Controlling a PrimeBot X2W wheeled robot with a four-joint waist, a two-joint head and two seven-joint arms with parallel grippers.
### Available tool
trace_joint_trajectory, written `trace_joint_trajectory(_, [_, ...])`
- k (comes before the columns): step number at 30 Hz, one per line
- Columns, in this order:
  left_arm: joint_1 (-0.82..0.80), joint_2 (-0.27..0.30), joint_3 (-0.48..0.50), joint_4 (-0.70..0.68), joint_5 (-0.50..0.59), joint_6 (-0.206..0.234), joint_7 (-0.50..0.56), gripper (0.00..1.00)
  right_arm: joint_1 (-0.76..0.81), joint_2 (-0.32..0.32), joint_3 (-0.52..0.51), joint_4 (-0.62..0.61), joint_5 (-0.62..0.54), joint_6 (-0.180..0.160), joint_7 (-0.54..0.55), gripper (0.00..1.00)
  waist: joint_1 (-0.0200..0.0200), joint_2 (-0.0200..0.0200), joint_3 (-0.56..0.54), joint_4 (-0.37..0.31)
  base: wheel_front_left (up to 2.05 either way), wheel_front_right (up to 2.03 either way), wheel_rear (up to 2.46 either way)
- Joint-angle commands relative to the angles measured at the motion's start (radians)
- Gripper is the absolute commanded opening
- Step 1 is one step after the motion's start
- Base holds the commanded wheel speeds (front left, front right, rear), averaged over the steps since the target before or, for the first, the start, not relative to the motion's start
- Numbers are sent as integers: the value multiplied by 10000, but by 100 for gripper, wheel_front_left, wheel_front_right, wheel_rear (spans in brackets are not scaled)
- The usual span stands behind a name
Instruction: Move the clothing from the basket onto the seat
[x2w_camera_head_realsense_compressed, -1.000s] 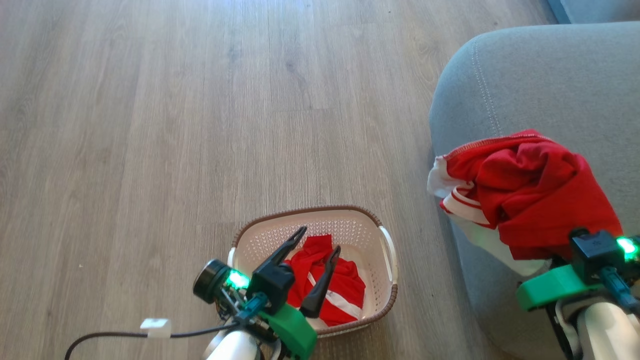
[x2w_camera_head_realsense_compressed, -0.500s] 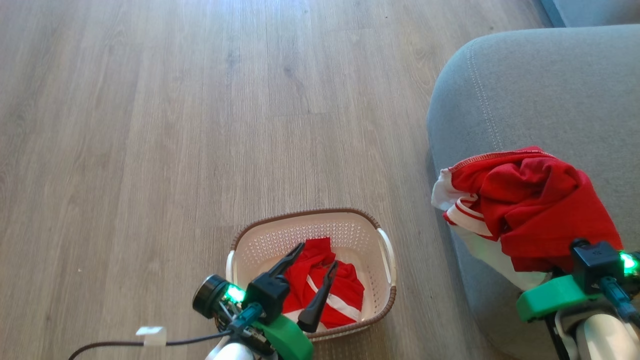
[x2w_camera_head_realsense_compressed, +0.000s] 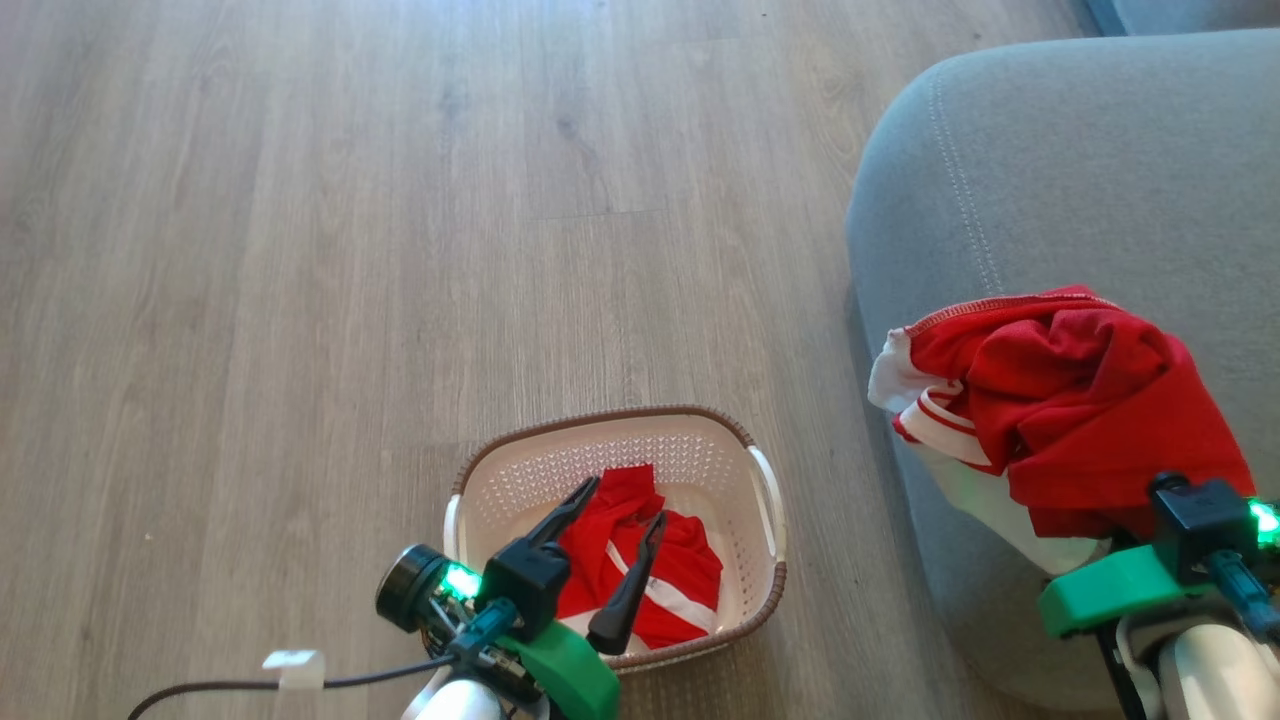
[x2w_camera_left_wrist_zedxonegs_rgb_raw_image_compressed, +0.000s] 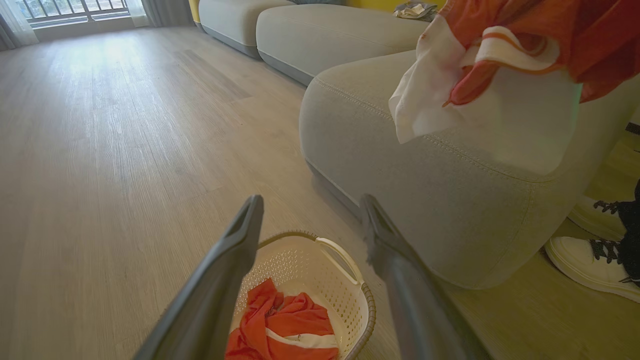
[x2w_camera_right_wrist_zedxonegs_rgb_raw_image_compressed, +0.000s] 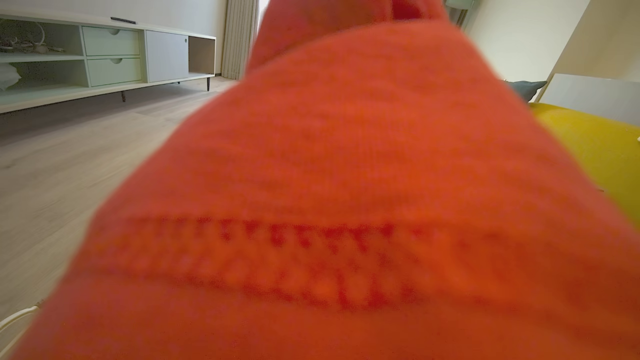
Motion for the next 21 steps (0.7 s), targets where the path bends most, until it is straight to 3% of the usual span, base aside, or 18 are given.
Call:
trace_joint_trajectory(1, [-427,-10,336,-367,70,54,-49,100,-318,-184,135,-444,-12,67,-23,0,0,0,4,-77,0,0,0])
trace_joint_trajectory(10, [-582,-10,259,-482,234,54,-49,100,-484,-222,29,-628,-53,67,-23,0,0,0,158,-866,0,0,0])
trace_joint_trajectory(21, [-1054,-10,131,-515,633,98,-49,100,-781,-310,-71,-855,-64,67,-23,0,0,0,582,-2670,0,0,0])
